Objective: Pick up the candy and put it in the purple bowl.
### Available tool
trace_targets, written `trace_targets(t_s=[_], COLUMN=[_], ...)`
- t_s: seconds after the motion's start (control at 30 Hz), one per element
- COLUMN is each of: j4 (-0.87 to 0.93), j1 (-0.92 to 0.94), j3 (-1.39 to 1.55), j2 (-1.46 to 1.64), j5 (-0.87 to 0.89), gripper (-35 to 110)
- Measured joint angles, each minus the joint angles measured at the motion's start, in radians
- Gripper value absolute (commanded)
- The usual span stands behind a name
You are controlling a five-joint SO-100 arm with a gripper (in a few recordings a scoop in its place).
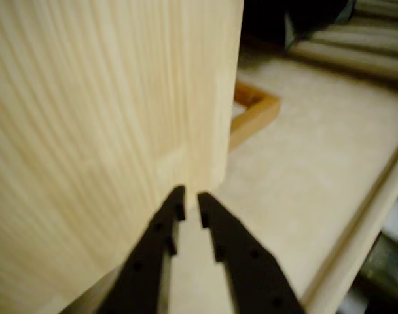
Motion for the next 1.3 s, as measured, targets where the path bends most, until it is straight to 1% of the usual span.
trace_targets(t_s=[0.2,0.33,0.4,0.67,0.8,0.93,1.3], j4=[-0.107,-0.143,-0.156,-0.186,-0.262,-0.328,-0.333], j1=[0.107,0.127,0.129,0.129,0.129,0.140,0.140], j3=[0.236,0.419,0.465,0.607,0.684,0.684,0.684], j2=[0.225,0.410,0.451,0.472,0.472,0.472,0.472], j5=[0.008,0.008,0.005,0.003,0.005,0.020,0.017], gripper=[0,0,0,0,0,0,0])
